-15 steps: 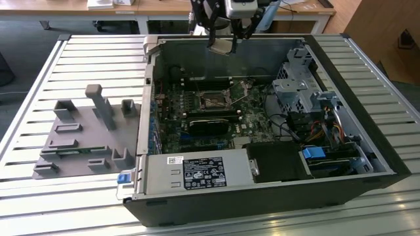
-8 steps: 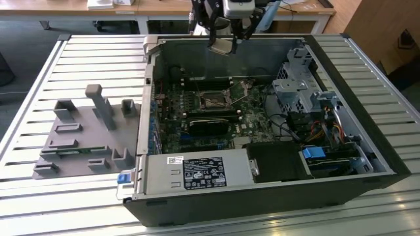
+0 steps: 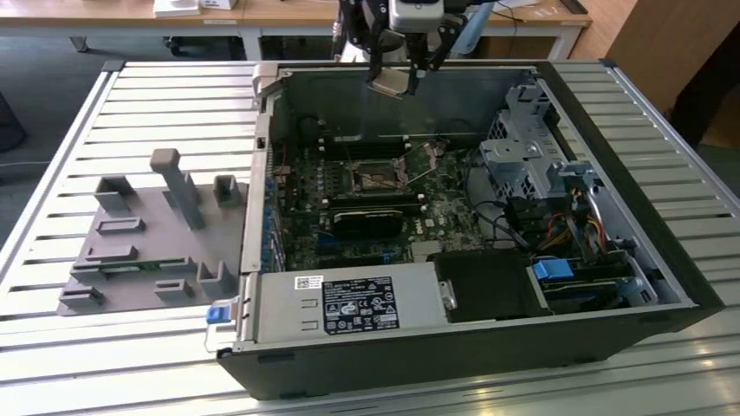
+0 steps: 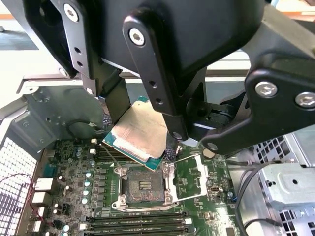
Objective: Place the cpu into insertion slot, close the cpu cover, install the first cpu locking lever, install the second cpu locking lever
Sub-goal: 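Place the cpu into insertion slot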
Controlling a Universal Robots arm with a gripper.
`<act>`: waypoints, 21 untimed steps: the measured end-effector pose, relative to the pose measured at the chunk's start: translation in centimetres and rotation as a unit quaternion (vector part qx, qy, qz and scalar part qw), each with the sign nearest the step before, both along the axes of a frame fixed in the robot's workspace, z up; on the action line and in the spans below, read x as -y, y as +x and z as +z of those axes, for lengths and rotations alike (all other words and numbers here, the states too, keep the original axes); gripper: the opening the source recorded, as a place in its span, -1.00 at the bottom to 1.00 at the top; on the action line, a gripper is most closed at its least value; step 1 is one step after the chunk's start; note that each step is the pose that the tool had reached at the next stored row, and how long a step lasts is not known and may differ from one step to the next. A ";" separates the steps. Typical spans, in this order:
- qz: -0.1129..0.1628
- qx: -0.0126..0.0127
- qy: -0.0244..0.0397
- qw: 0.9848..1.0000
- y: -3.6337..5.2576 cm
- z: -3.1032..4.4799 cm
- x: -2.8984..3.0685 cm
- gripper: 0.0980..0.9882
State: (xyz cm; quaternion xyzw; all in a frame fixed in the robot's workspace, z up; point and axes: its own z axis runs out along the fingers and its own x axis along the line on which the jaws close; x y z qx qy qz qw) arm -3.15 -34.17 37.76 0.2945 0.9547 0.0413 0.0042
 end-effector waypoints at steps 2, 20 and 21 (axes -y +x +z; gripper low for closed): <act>-0.007 0.000 0.000 1.000 0.00 0.00 0.00 0.00; -0.066 0.000 -0.001 0.998 0.00 0.00 -0.02 0.00; -0.069 0.000 -0.001 0.998 0.00 -0.01 -0.02 0.00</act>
